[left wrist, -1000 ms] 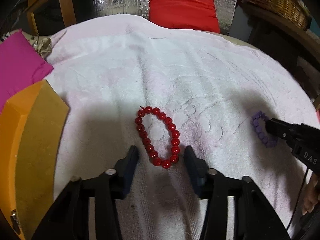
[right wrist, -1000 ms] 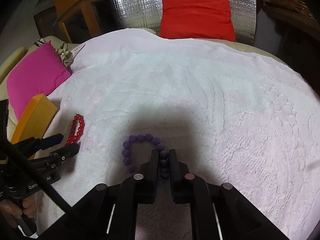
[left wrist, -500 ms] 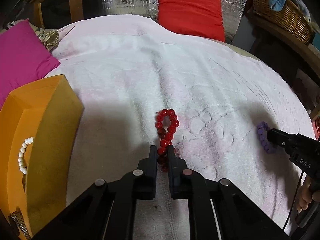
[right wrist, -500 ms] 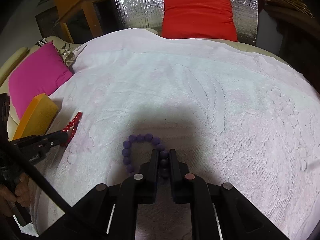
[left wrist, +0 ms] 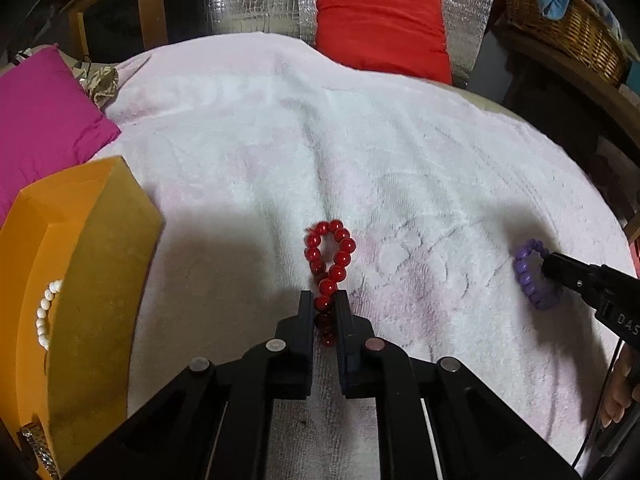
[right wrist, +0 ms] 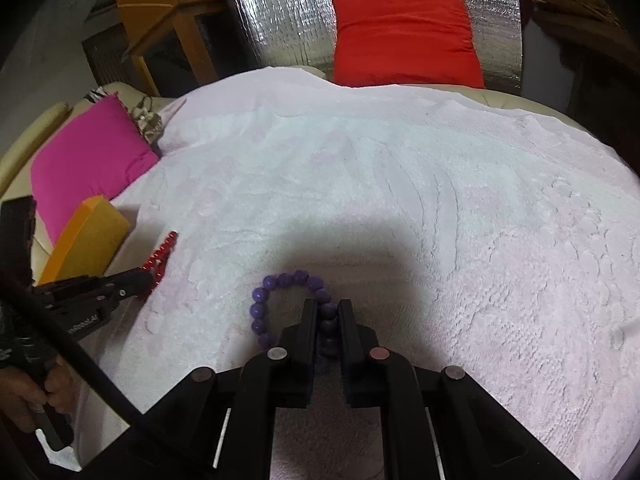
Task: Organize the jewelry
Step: 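Lift the red bracelet with the left tool while the right tool lifts the purple bracelet, then carry both bracelets into the orange box and open both tools to release them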
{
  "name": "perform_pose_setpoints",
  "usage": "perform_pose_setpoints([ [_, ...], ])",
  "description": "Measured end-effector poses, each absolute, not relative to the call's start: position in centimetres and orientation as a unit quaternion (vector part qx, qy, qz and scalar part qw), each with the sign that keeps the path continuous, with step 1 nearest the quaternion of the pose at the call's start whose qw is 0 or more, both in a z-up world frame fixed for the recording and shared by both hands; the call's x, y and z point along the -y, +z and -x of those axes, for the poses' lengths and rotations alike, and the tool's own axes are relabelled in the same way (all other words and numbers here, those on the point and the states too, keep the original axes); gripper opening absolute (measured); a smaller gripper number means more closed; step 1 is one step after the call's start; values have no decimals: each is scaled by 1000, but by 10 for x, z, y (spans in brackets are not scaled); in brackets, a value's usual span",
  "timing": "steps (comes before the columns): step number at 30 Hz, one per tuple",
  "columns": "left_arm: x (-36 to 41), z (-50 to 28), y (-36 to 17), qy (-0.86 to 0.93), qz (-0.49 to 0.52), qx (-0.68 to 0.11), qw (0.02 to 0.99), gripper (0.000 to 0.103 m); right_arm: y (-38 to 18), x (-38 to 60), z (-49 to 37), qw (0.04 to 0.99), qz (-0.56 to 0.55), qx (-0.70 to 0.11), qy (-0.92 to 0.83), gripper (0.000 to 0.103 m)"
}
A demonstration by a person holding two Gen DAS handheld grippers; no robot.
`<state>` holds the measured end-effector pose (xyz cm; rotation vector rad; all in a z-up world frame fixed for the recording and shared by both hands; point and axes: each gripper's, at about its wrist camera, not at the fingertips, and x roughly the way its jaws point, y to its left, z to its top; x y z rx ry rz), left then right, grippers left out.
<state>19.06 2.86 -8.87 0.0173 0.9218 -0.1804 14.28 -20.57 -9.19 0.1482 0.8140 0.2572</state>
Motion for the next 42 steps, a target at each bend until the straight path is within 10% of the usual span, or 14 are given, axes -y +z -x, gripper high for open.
perform_pose_setpoints([
  [42,-123,-59,42,-136,96,-270,948,10,6,98,-76,918,-113,-291,247,11],
])
